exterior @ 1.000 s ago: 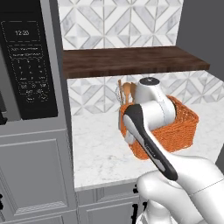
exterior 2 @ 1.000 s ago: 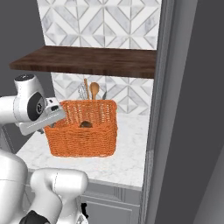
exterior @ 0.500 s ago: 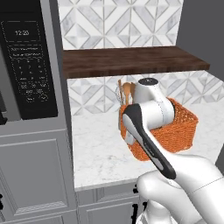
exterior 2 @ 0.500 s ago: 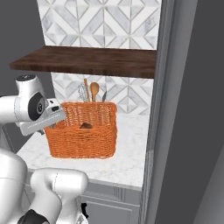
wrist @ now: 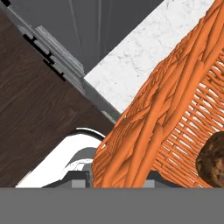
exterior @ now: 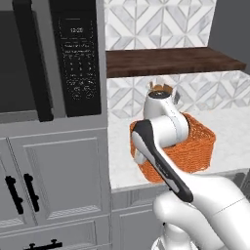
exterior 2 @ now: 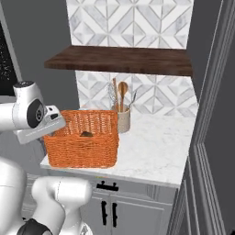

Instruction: Open the cabinet, pick up the bread from the cabinet and place it in the basket. Then move the basket to the dining counter.

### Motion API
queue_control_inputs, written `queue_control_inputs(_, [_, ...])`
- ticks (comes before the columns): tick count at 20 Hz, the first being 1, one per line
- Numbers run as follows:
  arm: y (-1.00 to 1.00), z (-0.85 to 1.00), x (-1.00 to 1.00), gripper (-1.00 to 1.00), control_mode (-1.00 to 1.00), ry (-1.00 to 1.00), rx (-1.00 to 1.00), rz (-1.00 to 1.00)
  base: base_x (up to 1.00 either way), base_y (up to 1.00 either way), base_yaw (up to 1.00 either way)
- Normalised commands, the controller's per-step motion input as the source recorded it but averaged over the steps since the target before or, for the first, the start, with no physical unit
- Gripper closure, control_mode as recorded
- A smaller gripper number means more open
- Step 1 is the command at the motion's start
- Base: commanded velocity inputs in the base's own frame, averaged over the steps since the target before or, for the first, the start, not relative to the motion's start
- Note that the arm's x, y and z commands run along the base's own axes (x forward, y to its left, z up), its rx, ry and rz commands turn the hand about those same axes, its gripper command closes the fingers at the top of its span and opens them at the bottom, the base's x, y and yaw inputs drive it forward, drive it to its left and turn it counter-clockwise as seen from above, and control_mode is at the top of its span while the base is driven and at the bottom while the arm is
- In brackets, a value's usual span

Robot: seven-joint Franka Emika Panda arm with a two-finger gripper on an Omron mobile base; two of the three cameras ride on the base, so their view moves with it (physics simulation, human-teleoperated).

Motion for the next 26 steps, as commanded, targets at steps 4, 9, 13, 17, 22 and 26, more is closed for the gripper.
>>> queue_control_inputs(4, [0.0,0.0,0.0,1.0,1.0,0.0,0.0,0.0,-1.0,0.02,0.0])
queue_control_inputs(9, [0.0,0.0,0.0,1.0,1.0,0.0,0.0,0.0,-0.9,0.0,0.43])
queue_control_inputs(13, [0.0,0.0,0.0,1.0,1.0,0.0,0.0,0.0,-0.63,0.02,0.93])
queue_control_inputs(17, [0.0,0.0,0.0,1.0,1.0,0.0,0.0,0.0,-0.4,0.0,1.0])
queue_control_inputs(22, [0.0,0.0,0.0,1.0,1.0,0.0,0.0,0.0,-0.08,0.0,1.0])
queue_control_inputs(26, [0.0,0.0,0.0,1.0,1.0,0.0,0.0,0.0,0.6,0.04,0.72])
